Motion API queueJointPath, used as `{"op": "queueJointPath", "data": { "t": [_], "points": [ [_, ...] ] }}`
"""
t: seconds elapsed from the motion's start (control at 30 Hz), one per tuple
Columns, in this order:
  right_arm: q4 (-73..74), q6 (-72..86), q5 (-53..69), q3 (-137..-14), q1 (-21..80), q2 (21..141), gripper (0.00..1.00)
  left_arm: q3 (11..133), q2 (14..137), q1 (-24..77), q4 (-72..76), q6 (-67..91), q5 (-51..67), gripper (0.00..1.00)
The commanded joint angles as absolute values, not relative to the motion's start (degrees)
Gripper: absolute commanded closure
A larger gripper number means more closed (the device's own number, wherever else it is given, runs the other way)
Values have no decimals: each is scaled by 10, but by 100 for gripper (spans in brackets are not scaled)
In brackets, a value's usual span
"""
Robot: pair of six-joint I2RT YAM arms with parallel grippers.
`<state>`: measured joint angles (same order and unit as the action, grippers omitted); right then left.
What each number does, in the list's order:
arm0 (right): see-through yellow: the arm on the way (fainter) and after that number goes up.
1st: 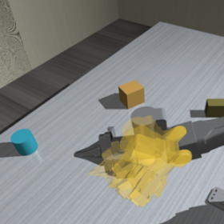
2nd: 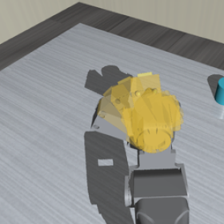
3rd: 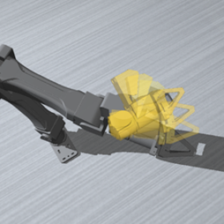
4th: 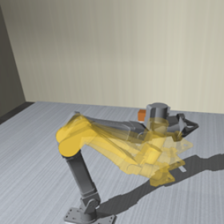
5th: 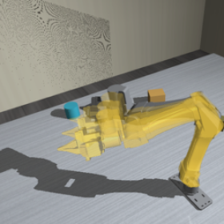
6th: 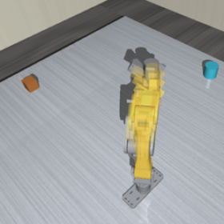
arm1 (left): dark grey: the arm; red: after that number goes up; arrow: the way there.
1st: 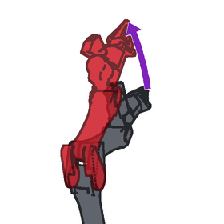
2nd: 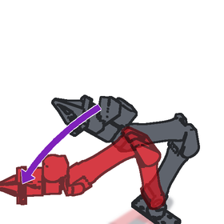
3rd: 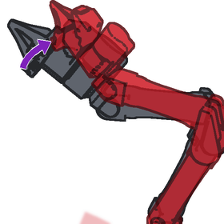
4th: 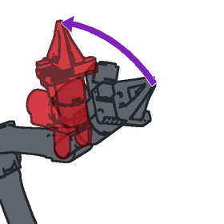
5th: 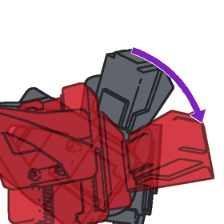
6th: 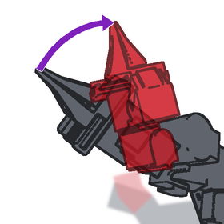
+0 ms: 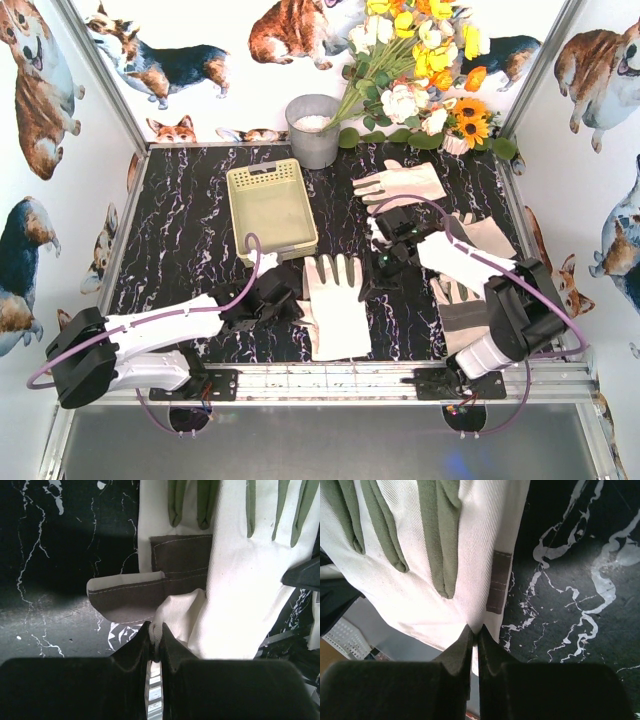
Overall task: Put the gloves into the storage basket
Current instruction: Pair the glove with the glove.
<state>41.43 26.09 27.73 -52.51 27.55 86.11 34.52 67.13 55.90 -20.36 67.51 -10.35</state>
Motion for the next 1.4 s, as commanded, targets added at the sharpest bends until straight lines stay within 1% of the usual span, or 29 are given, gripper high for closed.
{"op": "queueJointPath", "data": {
  "t": [0.0,0.43,0.63,0.9,1.27,1.3,1.37],
  "points": [
    [420,250,266,-562,271,882,100,327,658,556,-258,682,-129,100],
    [406,258,274,-575,305,930,100,328,678,556,-288,690,-139,100],
    [409,251,265,-583,306,947,100,329,699,555,-262,676,-137,100],
    [421,249,249,-599,306,937,100,338,713,555,-257,670,-136,100],
    [411,247,232,-583,306,971,100,330,740,555,-234,668,-125,100],
    [410,248,232,-583,306,974,100,332,743,555,-233,666,-124,96],
    [409,248,231,-583,306,978,97,337,744,555,-232,661,-124,87]
  ]
}}
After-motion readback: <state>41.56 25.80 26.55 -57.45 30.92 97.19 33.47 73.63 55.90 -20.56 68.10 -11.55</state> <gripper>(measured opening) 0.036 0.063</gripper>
